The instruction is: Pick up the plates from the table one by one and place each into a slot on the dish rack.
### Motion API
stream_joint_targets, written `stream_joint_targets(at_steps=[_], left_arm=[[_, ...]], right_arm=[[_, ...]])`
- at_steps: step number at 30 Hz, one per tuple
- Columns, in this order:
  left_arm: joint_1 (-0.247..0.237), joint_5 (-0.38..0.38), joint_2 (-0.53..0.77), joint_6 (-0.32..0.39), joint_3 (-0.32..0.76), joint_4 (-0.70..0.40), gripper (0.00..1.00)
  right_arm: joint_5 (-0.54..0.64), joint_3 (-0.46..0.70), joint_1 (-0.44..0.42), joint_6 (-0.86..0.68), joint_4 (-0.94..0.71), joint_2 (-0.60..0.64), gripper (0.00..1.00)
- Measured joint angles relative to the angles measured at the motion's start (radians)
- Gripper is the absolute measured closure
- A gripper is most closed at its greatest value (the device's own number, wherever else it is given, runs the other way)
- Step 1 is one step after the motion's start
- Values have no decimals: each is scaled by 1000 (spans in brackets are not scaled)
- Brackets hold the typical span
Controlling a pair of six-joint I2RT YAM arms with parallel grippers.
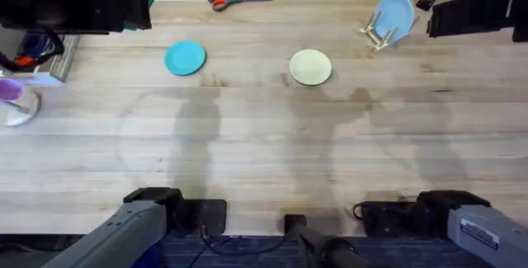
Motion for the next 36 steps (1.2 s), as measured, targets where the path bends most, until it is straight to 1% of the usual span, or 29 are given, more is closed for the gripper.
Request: stream_joint_targets(at_steps=[11, 14, 17, 21, 28, 32, 36], left_arm=[[0, 86, 0, -1, 0, -5, 959], [0, 120, 0, -8, 0, -5, 958], [0, 181, 7, -13, 2, -5, 958], [0, 288, 52, -17, 5, -4, 958], [0, 470, 203, -19, 5, 30, 958], [0, 545, 278, -19, 5, 71, 958], [0, 598, 330, -19, 5, 104, 958]], right_arm=[[0, 0, 0, 0, -1, 0, 7], [0, 0, 0, 0, 0, 0, 7], [0, 0, 0, 0, 4, 0, 7], [0, 0, 0, 0, 5, 0, 7], [0, 0, 0, 0, 5, 0, 8], [0, 0, 0, 0, 5, 0, 9], [0, 0, 0, 0, 5, 0, 7]])
